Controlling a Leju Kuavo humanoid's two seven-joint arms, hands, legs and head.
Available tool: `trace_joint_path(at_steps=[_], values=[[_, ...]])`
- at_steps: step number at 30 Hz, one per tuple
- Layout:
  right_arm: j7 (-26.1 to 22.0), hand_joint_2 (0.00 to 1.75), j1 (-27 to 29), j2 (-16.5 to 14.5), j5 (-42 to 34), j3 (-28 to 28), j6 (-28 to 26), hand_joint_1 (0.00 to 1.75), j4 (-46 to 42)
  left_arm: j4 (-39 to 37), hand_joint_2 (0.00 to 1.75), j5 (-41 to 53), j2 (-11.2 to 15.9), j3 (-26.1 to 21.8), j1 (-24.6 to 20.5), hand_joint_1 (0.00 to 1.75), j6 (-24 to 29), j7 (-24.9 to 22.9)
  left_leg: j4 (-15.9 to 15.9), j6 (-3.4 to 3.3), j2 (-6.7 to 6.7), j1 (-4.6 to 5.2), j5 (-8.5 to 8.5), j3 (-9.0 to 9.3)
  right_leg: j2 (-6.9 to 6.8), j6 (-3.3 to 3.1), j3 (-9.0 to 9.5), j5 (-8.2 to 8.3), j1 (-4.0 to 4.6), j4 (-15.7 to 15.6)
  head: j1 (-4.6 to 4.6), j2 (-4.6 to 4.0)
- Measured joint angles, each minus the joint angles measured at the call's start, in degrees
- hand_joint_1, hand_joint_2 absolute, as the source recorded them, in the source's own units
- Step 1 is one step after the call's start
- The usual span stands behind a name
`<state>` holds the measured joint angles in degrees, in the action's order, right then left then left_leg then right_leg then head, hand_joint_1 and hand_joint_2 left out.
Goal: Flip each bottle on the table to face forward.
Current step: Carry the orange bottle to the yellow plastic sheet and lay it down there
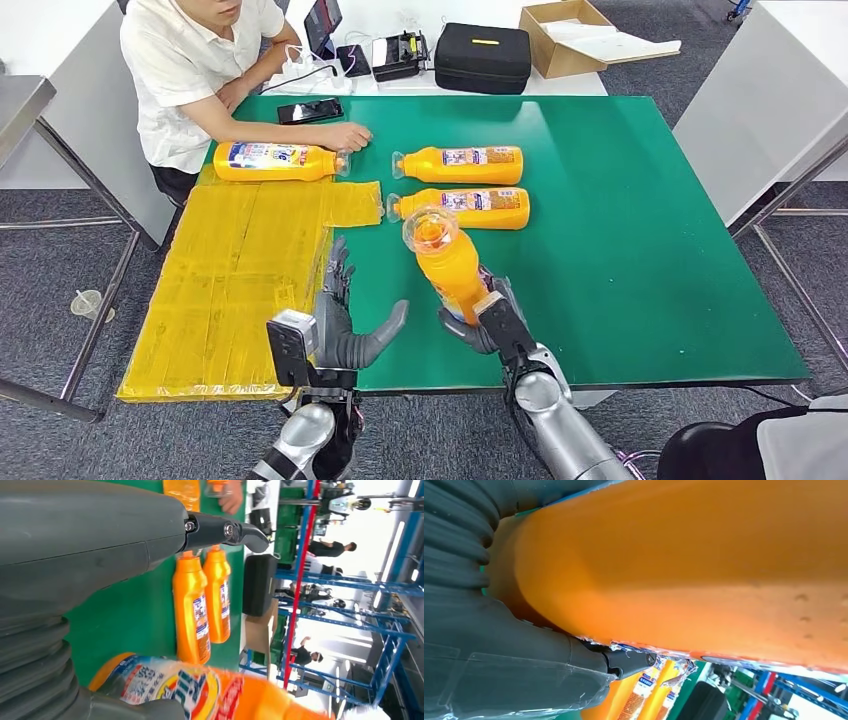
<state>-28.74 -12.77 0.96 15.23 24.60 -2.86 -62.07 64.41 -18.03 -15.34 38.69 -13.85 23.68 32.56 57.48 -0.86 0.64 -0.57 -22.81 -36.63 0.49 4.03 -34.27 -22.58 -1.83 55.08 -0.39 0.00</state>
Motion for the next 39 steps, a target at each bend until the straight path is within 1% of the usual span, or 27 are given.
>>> trace_joint_path(at_steps=[10,13,22,27,31,39], values=[[0.7,1.75,-1.8,-0.6,0.7,0.6,0.1,1.75,2.9,-1.0,1.75,1.2,-0.3,1.2,-1.1,0.0,0.2,0.4,0.0,0.0,0.0,0.0,0.0,-0.01,0.0,0.0,0.0,0.0,0.0,0.0,0.0,0.0],[1.2,1.75,-2.3,-0.8,2.3,1.1,-0.3,1.75,3.6,-1.0,1.75,1.2,-0.3,1.3,-1.3,0.0,-0.2,-0.2,0.0,0.0,0.0,0.0,0.0,-0.02,0.0,0.0,-0.01,0.0,0.0,0.0,0.0,0.0],[3.4,1.75,-6.3,-1.8,9.2,4.6,-5.6,1.75,8.6,-1.0,1.75,-1.2,-0.4,2.3,-1.8,0.0,-7.5,-6.3,0.0,-0.01,0.01,0.0,0.03,-0.01,0.0,0.0,0.0,0.01,0.0,0.0,0.0,0.0],[3.5,1.75,-6.9,-1.9,10.0,5.6,-6.4,1.75,9.9,-1.0,1.75,-1.6,-0.4,2.3,-2.0,0.0,-8.2,-7.0,0.0,-0.01,0.01,0.0,0.02,-0.03,-0.01,0.01,0.0,0.01,0.0,0.0,0.01,0.0],[4.3,1.75,-7.5,-2.2,12.0,6.3,-7.9,1.75,10.8,-1.0,1.75,-2.1,-0.4,2.2,-2.4,0.0,-9.0,-7.7,0.0,-0.01,0.01,0.0,0.02,-0.03,0.0,0.0,-0.01,0.01,0.0,0.0,0.0,0.0],[6.1,1.75,-9.2,-2.8,14.7,7.5,-10.4,1.75,12.5,-1.0,1.75,-1.0,-0.4,1.7,-2.6,0.0,-8.6,-7.6,0.0,-0.01,0.01,0.0,0.03,-0.03,0.0,0.01,0.0,0.01,0.0,0.0,0.01,0.0]])
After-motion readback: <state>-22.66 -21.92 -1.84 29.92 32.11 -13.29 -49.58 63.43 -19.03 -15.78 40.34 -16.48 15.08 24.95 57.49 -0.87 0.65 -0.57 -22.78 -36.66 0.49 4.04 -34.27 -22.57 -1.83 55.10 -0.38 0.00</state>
